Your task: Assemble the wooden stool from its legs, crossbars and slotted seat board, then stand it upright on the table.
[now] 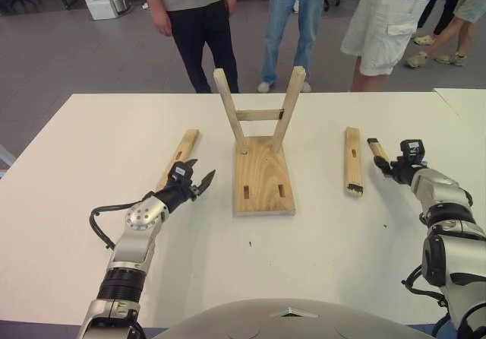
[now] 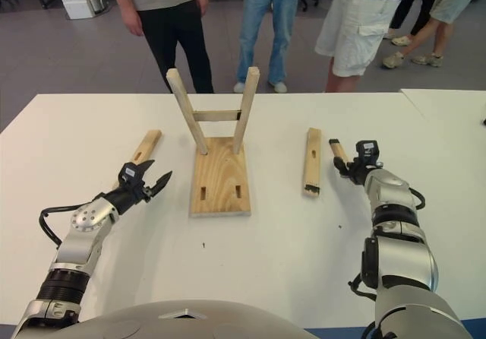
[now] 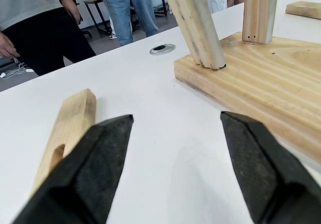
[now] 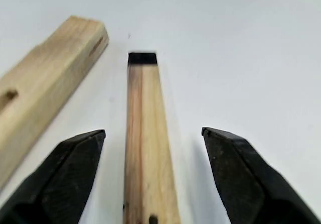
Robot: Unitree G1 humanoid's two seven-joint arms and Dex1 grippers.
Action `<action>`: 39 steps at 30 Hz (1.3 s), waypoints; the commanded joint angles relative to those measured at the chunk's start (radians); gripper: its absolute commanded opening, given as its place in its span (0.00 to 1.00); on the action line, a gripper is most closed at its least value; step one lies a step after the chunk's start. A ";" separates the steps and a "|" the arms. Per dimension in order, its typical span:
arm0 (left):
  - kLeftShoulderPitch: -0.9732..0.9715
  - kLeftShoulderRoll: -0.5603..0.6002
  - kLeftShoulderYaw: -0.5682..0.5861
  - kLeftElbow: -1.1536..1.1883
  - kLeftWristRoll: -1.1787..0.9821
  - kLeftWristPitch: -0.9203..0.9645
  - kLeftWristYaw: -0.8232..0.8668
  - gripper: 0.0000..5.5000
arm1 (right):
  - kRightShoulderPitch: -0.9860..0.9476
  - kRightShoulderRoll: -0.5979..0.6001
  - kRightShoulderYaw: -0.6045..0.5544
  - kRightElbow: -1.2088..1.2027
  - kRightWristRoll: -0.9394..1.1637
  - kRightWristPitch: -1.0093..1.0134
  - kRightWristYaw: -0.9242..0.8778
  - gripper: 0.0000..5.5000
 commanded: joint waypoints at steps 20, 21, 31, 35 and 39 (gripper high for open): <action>-0.135 -0.019 0.167 -0.277 -0.299 0.155 0.029 0.58 | -0.090 0.095 0.020 -0.191 0.015 -0.240 -0.029 0.24; -0.180 -0.020 0.180 -0.323 -0.352 0.208 0.046 0.58 | -0.095 0.122 0.026 -0.306 0.031 -0.270 -0.021 0.24; -0.489 -0.127 0.194 -0.549 -0.830 0.662 0.308 0.58 | -0.004 0.325 0.181 -1.091 0.209 -0.204 0.071 0.24; -0.535 -0.155 0.211 -0.545 -0.928 0.705 0.375 0.58 | 0.050 0.353 0.226 -1.190 0.273 -0.141 0.124 0.24; -0.540 -0.164 0.215 -0.537 -0.969 0.718 0.415 0.58 | 0.085 0.366 0.256 -1.275 0.348 -0.066 0.171 0.24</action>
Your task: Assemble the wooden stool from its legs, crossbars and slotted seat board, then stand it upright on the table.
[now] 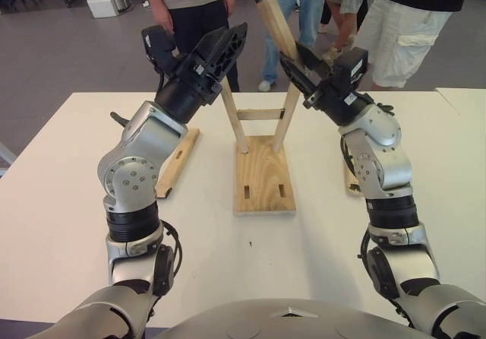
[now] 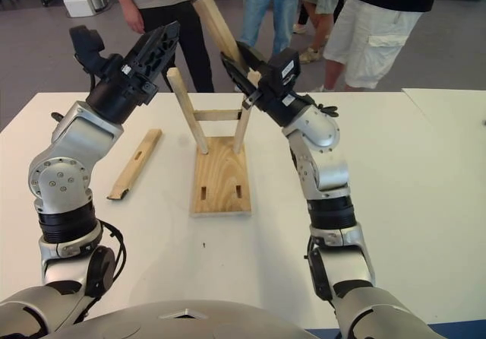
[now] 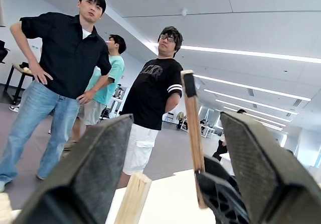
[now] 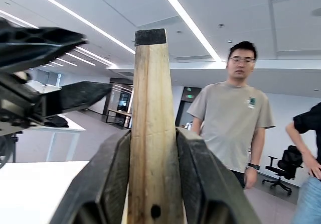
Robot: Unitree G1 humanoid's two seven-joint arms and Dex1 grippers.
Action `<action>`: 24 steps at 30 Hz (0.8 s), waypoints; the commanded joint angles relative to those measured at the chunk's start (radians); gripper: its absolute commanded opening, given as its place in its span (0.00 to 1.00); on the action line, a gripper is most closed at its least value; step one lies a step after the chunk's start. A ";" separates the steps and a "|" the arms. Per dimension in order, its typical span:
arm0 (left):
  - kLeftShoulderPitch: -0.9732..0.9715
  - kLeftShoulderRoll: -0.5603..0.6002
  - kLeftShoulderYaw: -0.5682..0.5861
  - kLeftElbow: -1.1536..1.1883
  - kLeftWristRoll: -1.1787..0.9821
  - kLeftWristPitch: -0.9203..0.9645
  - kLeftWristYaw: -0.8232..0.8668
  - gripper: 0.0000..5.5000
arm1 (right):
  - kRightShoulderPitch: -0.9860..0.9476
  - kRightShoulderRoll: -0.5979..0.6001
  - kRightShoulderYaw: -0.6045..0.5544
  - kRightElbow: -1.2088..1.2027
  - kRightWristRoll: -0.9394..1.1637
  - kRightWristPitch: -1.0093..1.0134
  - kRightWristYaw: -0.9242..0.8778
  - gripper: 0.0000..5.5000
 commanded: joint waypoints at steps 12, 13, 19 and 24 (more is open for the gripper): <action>-0.004 -0.019 -0.016 -0.016 -0.072 0.026 0.048 0.49 | 0.058 0.011 0.056 -0.088 0.042 0.105 0.043 0.24; -0.001 -0.018 -0.015 -0.016 -0.072 0.023 0.047 0.46 | 0.060 0.011 0.055 -0.086 0.041 0.102 0.043 0.24; 0.002 -0.010 -0.013 -0.012 -0.045 0.014 0.059 0.27 | 0.073 -0.015 0.076 -0.099 0.021 0.082 0.109 0.24; 0.005 -0.009 -0.019 -0.004 -0.032 0.021 0.071 0.13 | 0.073 -0.020 0.084 -0.100 0.007 0.057 0.131 0.24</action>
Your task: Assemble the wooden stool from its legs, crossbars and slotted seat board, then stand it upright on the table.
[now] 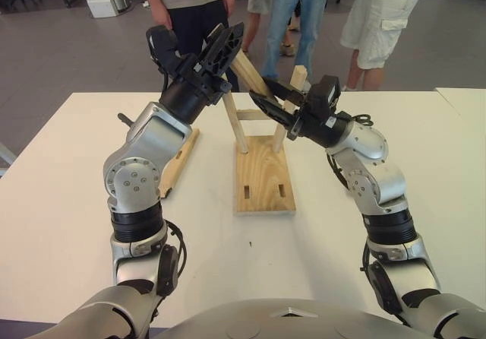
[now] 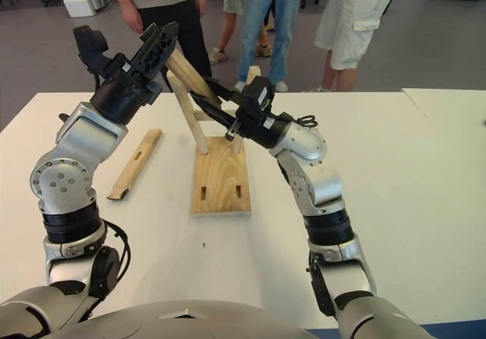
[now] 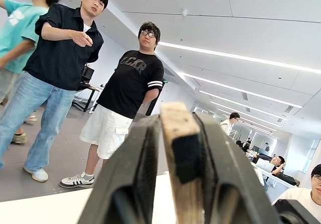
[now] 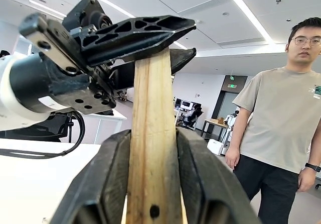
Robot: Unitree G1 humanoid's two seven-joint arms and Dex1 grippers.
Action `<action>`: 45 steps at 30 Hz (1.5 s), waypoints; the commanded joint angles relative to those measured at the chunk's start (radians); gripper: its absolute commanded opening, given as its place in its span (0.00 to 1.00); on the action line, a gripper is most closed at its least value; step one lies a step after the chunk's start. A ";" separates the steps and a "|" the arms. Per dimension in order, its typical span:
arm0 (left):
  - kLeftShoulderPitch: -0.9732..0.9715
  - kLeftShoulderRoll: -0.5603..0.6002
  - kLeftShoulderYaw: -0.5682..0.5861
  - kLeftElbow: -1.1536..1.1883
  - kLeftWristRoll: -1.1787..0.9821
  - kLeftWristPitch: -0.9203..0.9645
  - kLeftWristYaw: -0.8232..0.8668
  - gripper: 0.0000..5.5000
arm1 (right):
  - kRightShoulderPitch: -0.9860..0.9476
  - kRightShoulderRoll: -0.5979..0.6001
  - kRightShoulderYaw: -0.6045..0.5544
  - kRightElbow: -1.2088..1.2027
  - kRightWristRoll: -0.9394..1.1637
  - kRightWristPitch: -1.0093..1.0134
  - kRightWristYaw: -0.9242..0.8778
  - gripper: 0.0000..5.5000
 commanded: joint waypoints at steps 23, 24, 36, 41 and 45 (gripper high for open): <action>0.088 0.388 0.216 0.233 0.238 -0.080 -0.046 0.07 | -0.105 0.057 -0.363 0.232 -0.107 -0.132 -0.468 0.50; 0.129 0.396 0.187 0.277 0.294 -0.117 -0.103 0.07 | -0.104 0.047 -0.389 0.266 -0.122 -0.152 -0.496 0.50; 0.064 0.292 0.031 0.941 0.658 -0.533 -0.403 0.07 | -0.070 0.028 -0.399 0.395 -0.174 -0.262 -0.529 0.50; 0.028 0.268 0.034 0.987 0.695 -0.565 -0.402 0.07 | -0.058 0.028 -0.388 0.403 -0.186 -0.271 -0.528 0.50; 0.040 0.267 0.033 0.999 0.740 -0.550 -0.357 0.07 | -0.059 0.026 -0.388 0.409 -0.194 -0.272 -0.533 0.50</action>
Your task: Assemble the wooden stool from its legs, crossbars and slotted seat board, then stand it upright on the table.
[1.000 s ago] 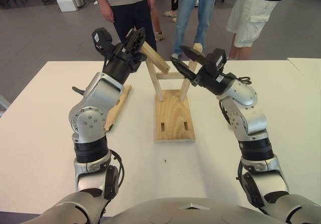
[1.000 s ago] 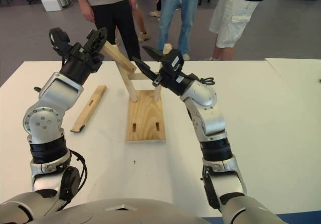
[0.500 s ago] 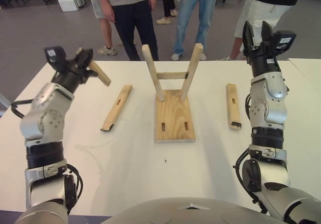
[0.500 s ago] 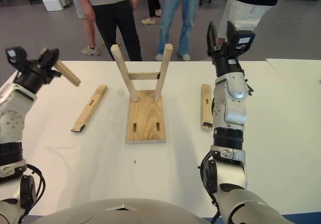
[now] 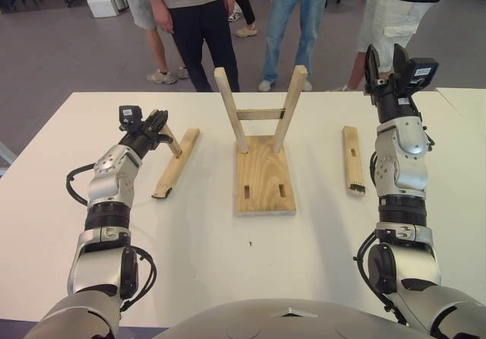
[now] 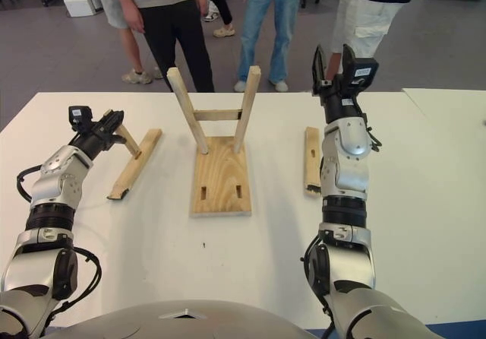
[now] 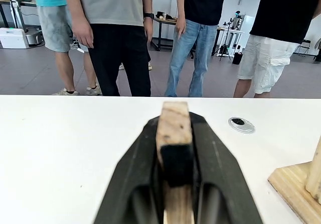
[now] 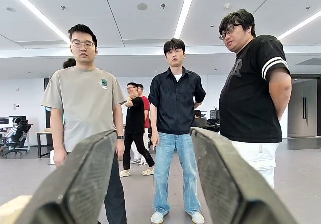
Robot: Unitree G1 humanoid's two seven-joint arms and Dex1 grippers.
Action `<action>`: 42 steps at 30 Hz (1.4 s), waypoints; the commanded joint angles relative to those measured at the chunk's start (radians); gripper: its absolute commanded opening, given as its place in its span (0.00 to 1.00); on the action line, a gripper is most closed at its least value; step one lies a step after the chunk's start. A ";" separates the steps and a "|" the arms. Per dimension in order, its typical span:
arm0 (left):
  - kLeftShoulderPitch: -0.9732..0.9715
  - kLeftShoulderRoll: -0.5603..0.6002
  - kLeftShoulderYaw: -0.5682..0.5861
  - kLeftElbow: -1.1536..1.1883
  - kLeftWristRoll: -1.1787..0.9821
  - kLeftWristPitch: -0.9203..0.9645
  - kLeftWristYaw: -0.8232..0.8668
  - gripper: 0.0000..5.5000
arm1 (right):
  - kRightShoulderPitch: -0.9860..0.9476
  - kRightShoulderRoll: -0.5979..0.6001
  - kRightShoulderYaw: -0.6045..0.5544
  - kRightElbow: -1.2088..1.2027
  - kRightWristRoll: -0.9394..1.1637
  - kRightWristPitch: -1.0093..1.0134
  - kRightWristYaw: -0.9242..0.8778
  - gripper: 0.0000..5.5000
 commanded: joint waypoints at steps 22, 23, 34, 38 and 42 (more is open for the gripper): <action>0.093 -0.066 -0.014 -0.040 0.121 0.046 0.114 0.07 | 0.020 -0.001 0.025 0.016 -0.033 -0.001 -0.020 0.50; 0.106 -0.068 -0.015 -0.043 0.121 0.045 0.114 0.07 | 0.022 0.001 0.026 0.014 -0.033 0.000 -0.020 0.50; 0.492 -0.151 -0.039 -0.449 0.072 0.219 0.228 0.07 | 0.068 0.009 0.038 -0.024 -0.034 0.009 -0.029 0.50; 0.440 -0.124 -0.053 -0.446 0.086 0.290 0.233 0.07 | 0.067 0.018 0.052 -0.025 -0.039 0.008 -0.030 0.50; 0.377 -0.094 -0.056 -0.402 0.099 0.307 0.218 0.07 | 0.080 0.025 0.063 -0.029 -0.040 0.008 -0.031 0.50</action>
